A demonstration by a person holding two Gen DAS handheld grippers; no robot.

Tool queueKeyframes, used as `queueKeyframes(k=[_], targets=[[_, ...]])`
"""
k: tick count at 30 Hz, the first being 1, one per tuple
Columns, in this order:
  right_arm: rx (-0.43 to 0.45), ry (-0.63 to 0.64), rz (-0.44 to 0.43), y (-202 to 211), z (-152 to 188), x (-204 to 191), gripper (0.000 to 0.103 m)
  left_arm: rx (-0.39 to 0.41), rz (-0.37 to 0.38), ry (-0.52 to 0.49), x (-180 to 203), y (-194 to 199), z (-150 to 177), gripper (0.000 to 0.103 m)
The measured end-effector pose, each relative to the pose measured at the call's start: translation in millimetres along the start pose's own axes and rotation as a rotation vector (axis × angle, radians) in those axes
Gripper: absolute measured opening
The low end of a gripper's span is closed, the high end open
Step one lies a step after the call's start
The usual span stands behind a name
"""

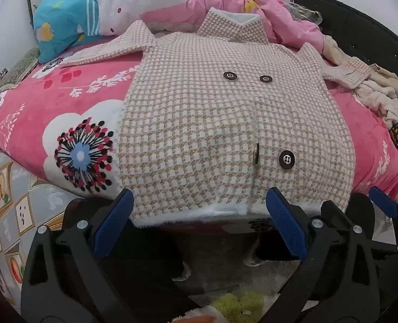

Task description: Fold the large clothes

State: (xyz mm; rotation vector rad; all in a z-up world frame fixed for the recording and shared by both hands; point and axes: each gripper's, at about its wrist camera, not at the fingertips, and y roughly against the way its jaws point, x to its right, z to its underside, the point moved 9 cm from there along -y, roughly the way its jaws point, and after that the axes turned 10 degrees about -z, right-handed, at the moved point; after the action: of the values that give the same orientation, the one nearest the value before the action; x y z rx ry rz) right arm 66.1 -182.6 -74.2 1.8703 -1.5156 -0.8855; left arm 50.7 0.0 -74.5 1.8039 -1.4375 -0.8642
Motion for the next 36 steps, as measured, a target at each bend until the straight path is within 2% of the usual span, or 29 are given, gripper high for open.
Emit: queueKeyframes(k=[36], targets=[[0.010,0.008,0.008,2.9,-2.8,-1.5,0.098,-0.004,-0.011,0.000,-8.2,-3.2,1.5,0.095]])
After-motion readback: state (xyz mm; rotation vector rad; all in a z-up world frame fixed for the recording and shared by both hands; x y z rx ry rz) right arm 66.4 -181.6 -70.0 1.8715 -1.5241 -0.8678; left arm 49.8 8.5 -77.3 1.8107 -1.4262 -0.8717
